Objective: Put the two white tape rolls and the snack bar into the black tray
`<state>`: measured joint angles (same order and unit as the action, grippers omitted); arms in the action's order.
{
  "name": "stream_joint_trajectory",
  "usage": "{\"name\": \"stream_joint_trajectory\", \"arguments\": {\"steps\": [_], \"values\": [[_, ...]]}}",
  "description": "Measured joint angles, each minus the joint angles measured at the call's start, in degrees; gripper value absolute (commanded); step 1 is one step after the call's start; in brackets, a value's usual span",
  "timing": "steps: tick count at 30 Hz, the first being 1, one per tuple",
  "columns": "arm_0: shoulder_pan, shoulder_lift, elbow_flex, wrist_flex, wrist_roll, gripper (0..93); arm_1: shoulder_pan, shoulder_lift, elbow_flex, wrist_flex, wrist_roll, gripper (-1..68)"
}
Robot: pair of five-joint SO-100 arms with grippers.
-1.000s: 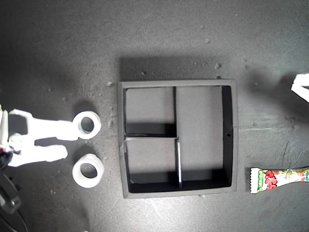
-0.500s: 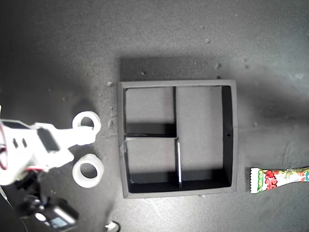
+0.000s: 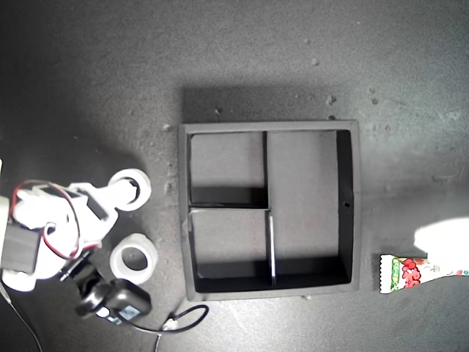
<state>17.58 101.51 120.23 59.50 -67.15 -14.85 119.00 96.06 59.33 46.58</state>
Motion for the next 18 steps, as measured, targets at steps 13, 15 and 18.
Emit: {"name": "stream_joint_trajectory", "arguments": {"steps": [13, 15, 18], "values": [[-11.07, -11.69, -6.24, -1.32, -0.35, 0.1, -22.32, -0.35, 30.32, -9.23, 60.12, 26.8], [-11.87, -10.46, -7.29, 0.7, 0.44, 0.1, -24.43, -0.35, 33.66, -11.34, 65.3, 26.8], [-13.71, -5.71, -10.11, 7.03, 1.49, 0.1, -25.58, -0.35, 38.23, -15.64, 70.49, 27.1]]}}
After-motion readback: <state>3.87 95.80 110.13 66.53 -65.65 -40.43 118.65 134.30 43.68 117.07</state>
